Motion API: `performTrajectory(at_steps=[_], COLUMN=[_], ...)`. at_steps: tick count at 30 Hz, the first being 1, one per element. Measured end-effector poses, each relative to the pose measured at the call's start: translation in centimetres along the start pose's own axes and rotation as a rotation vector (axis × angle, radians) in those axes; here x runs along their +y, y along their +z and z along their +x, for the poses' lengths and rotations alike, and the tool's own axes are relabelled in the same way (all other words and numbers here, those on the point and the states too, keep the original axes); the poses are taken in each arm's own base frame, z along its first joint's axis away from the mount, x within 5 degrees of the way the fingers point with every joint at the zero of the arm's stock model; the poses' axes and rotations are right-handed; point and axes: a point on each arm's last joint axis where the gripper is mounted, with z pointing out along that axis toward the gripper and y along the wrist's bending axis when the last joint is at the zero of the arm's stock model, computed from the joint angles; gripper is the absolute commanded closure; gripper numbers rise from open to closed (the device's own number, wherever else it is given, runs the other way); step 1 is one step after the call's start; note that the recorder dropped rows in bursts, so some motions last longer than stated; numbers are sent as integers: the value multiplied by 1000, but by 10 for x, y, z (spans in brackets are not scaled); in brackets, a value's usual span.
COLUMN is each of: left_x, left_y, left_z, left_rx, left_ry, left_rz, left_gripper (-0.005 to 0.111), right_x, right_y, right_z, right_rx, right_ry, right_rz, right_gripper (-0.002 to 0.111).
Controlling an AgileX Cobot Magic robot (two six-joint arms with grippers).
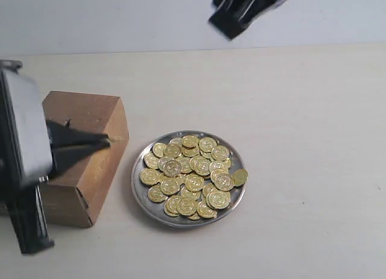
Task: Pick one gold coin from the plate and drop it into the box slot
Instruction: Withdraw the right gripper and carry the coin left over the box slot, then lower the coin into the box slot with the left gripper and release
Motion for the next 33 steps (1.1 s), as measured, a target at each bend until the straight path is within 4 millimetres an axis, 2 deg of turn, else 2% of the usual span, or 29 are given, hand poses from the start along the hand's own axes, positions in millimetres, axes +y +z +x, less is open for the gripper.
performTrajectory(at_steps=[5, 8, 11, 13, 19, 22, 27, 33], left_x=[57, 88, 107, 111, 122, 122, 117, 114], left_y=[-8, -11, -7, 1, 42, 59, 77, 85], left_z=[18, 32, 43, 48, 62, 70, 81, 84], left_rx=[140, 266, 405, 495, 713, 790, 852, 856], left_ry=[-506, -767, -908, -950, -1065, -1103, -1134, -1163], left_rz=[-194, -265, -261, -216, -98, -51, 4, 23], left_gripper=[107, 107, 107, 107, 107, 107, 107, 107], right_x=[-14, -8, 4, 12, 33, 38, 41, 41], right_y=[-48, -59, -64, -63, -51, -50, -54, -59], right_z=[21, 39, 59, 72, 113, 127, 138, 138], right_rx=[-91, -102, -93, -73, 1, 15, 6, -33], right_ry=[201, 297, 359, 386, 431, 443, 447, 451], right_rz=[153, 118, 44, -2, -87, -104, -109, -109], right_gripper=[108, 108, 108, 108, 108, 108, 108, 108])
